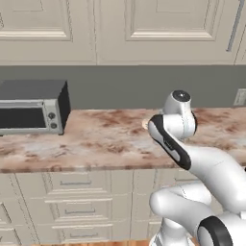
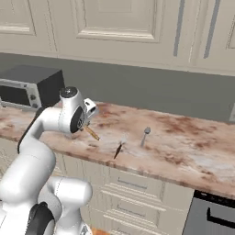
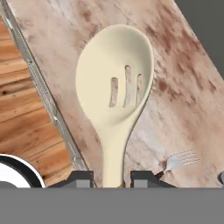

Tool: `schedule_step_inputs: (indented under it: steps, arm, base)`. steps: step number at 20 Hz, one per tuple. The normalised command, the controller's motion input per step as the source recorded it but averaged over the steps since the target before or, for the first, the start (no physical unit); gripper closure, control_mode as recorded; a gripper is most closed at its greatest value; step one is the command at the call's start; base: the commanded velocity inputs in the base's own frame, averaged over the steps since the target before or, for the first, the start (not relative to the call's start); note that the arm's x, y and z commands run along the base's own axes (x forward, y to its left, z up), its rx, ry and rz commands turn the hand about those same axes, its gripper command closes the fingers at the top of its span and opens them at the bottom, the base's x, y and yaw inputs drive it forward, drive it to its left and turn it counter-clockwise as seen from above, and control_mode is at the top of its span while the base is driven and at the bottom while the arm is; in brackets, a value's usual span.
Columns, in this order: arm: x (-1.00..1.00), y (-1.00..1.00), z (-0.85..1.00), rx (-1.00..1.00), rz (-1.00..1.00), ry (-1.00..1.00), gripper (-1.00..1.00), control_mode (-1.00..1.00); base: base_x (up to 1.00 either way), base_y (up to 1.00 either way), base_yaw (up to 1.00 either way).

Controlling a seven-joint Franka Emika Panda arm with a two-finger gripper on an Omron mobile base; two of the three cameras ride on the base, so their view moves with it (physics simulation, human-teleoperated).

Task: Organize the utensils by type. Pick up the wooden spoons from the counter and place them in the open cabinet. Then pick up the metallic utensils from the counter and place them in the open drawer.

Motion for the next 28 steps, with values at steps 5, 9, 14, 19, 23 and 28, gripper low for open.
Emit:
schedule_step_inputs:
  steps: [5,9,14,19,23,28]
  arm:
    - [0.00,0.00,0.00,0.00,0.00,0.00,1.00,1.00]
    - [0.00,0.00,0.00,0.00,0.00,0.00,1.00,1.00]
    - [0.00,0.00,0.00,0.00,0.00,0.00,1.00,1.00]
    - [0.00,0.00,0.00,0.00,0.00,0.00,1.00,1.00]
    - [0.00,0.00,0.00,0.00,0.00,0.00,1.00,1.00]
    - [0.00,0.00,0.00,0.00,0.00,0.00,1.00,1.00]
  base:
    - [-0.30,0.04,0.98]
    - [-0.10,0.06,1.00]
    - [-0.10,0.01,1.00]
    - [-0.07,0.00,1.00]
    - [-0.05,0.00,1.00]
    - [0.62,0.00,0.58]
